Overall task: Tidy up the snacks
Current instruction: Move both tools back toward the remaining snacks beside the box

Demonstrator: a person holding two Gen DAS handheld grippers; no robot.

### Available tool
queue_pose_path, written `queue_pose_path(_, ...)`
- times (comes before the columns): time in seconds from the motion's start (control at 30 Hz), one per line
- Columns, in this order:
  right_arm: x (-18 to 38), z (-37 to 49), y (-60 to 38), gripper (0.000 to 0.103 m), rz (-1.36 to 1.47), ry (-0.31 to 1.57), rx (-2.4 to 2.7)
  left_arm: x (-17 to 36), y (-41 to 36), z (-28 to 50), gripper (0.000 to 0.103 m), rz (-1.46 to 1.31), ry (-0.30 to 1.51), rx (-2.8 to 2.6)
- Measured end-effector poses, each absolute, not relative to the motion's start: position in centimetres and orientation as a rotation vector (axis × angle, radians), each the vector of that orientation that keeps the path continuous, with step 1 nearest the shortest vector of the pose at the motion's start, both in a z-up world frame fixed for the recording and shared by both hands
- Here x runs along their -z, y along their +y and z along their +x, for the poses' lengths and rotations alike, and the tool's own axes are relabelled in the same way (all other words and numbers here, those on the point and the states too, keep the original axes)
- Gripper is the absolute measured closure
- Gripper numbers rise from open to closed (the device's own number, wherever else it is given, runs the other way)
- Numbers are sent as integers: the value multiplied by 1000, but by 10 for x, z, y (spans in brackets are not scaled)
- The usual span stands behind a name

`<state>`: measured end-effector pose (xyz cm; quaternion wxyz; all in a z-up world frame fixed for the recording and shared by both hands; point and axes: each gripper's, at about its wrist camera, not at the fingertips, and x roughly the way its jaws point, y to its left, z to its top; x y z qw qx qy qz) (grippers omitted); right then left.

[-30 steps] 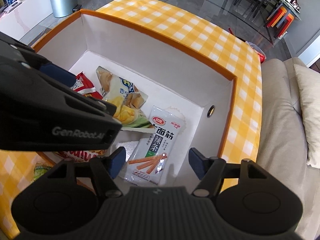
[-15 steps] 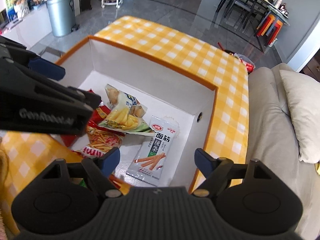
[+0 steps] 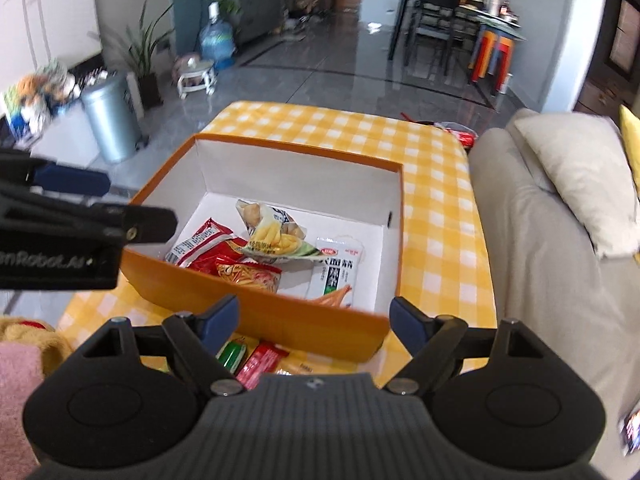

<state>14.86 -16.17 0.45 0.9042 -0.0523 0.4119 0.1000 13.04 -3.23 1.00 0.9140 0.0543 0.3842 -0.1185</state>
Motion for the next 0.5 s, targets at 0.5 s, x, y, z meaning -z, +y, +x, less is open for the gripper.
queue_pose_path(0.5, 37, 62, -189, 23, 12, 901, -181, 36, -30, 61, 19, 92, 879, 286)
